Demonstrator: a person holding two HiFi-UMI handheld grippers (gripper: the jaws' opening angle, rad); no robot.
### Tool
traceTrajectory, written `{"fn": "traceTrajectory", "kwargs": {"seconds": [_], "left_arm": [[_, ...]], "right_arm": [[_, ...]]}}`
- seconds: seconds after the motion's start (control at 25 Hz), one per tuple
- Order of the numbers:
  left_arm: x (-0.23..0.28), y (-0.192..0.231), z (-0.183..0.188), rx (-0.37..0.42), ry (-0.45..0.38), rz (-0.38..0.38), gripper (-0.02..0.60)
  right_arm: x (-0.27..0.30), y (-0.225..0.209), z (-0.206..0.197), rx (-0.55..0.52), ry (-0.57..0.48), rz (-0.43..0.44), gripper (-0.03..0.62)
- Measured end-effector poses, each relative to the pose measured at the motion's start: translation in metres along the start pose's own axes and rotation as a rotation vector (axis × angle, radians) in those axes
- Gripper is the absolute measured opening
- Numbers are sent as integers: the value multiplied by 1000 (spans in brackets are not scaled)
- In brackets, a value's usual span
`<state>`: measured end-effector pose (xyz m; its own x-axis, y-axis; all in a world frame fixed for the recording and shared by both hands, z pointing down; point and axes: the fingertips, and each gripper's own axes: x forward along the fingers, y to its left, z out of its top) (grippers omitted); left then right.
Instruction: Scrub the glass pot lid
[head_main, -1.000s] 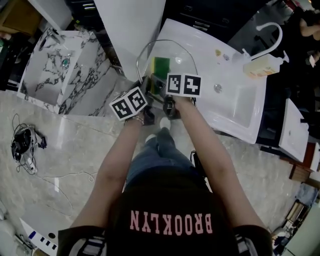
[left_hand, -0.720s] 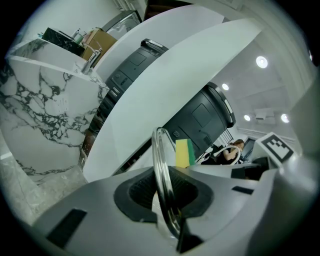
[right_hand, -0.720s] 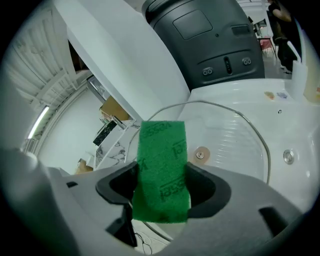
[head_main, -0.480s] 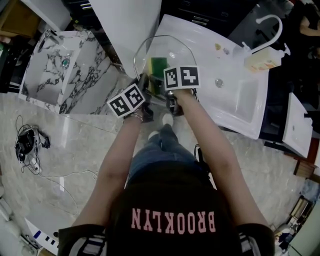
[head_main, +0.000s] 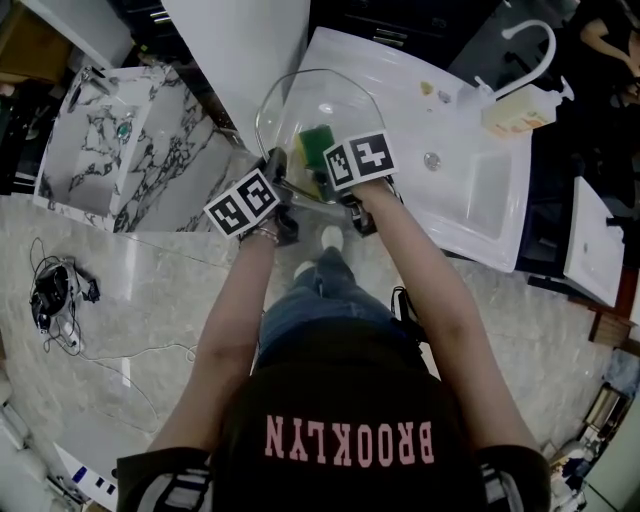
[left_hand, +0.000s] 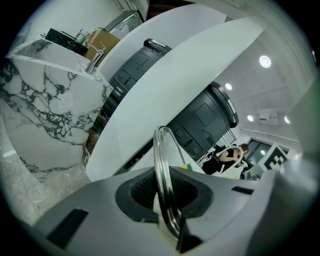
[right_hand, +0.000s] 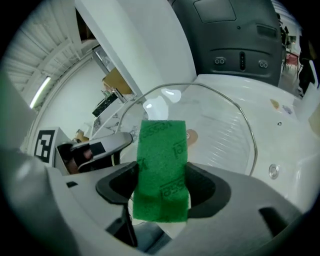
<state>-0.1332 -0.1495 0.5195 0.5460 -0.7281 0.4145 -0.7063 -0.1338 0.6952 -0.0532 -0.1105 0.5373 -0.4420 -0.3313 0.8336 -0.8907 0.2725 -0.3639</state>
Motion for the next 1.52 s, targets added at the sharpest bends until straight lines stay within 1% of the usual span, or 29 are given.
{"fn": "traceTrajectory", "kwargs": {"seconds": [0.12,0.28,0.44,0.64,1.04,1.2,1.32,1.52], "left_arm": [[1,-1,0,-1,7,1,40],[1,1,-1,3,22,5,38],[1,1,-1,0,28,8,37],[2,1,-2,11,42,15,37],[1,1,-3,21,53,29,36],[1,0,-3,20,51,37,37],[1,-2,-4,25,57,40,36],[1,-1,-6,32,70,52,37]], "right_arm": [[0,-2,-2,-31,17,4,285],[2,-4,-7,-111,50,-1,285],[1,-7,-10,-163,69,12,285],[-4,-24,-13,-219,87,2,285],[0,-63,-15,-253,112,-16,285],[1,-73,-12,-303,125,-8,285],[0,-82,-7,-330,113,4,286],[-1,-97,3,-313,79,35,287]]}}
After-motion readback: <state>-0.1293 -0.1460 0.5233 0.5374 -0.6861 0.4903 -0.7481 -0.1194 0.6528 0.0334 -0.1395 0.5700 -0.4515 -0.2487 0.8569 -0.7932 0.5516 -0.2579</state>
